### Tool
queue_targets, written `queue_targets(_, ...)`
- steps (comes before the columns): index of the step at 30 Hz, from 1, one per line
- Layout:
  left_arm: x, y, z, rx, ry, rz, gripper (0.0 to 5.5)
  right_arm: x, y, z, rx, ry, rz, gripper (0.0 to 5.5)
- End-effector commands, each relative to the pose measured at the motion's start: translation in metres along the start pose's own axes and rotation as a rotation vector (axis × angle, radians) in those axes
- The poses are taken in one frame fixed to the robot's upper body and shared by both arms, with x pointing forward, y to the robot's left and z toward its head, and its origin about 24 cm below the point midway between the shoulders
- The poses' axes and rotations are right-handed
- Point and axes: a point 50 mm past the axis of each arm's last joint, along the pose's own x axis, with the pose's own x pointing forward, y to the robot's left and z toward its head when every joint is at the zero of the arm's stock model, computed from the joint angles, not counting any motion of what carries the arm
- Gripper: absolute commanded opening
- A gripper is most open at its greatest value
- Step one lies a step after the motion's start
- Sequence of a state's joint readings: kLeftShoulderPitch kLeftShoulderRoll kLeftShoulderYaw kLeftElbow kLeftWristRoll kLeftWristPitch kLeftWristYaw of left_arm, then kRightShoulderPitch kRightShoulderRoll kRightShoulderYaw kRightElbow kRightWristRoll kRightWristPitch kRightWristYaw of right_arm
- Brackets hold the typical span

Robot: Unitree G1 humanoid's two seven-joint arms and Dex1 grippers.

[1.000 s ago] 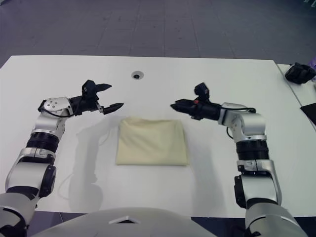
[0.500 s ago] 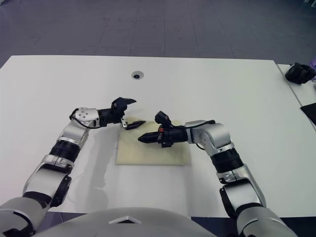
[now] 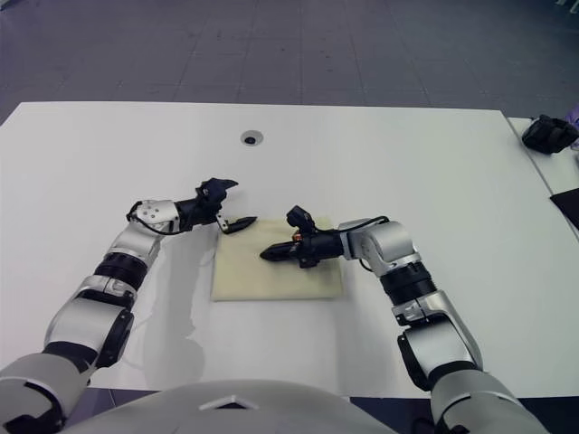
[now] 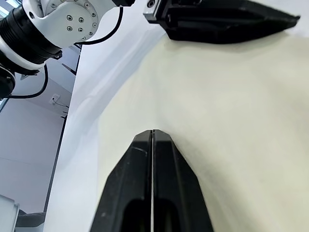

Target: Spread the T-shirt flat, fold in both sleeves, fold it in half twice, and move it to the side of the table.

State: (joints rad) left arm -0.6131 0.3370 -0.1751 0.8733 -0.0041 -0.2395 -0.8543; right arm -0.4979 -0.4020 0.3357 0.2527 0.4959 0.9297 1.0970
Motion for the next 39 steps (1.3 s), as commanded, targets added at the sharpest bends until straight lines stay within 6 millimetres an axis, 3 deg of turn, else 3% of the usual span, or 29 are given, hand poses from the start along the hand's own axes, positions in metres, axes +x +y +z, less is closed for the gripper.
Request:
queue_targets(1,-0.014,0.023,0.005,-0.012,0.004,0.086,5.40,-0.003,-0.009,-0.015,0.058,0.040,-0.054,0.03)
queue_targets(8,-0.027,0.041,0.008,0.064,0.036,0.162,5.40,-0.009,-0.018,-0.014,0.066,0.020,-0.125,0.03)
queue_targets(13,-0.054,0.080,0.040,0.188,-0.058,0.490,5.40,-0.037,-0.061,-0.021,0.161,-0.041,-0.474,0.03)
queue_targets(17,-0.061,0.081,0.054,0.236,-0.148,0.559,5.40,-0.090,-0.099,-0.036,0.327,-0.216,-0.957,0.03)
queue_targets(20,-0.058,0.068,0.057,0.235,-0.208,0.567,5.40,-0.144,-0.109,-0.053,0.509,-0.471,-1.321,0.03)
queue_targets(22,-0.054,0.055,0.055,0.219,-0.233,0.552,5.40,-0.169,-0.108,-0.062,0.615,-0.618,-1.457,0.03)
queue_targets(25,-0.047,0.038,0.051,0.187,-0.241,0.530,5.40,-0.186,-0.106,-0.066,0.611,-0.702,-1.540,0.03)
queue_targets(30,-0.038,0.021,0.054,0.163,-0.252,0.520,5.40,-0.196,-0.104,-0.057,0.413,-0.682,-1.549,0.03)
queue_targets(34,-0.037,0.009,0.061,0.166,-0.295,0.536,5.40,-0.215,-0.087,-0.014,-0.003,-0.781,-1.522,0.21)
queue_targets(36,-0.041,0.002,0.063,0.161,-0.320,0.566,5.40,-0.206,-0.065,0.012,-0.326,-0.770,-1.485,0.45)
queue_targets(39,-0.047,-0.010,0.068,0.151,-0.373,0.619,5.40,-0.163,-0.033,0.023,-0.615,-0.705,-1.397,0.96)
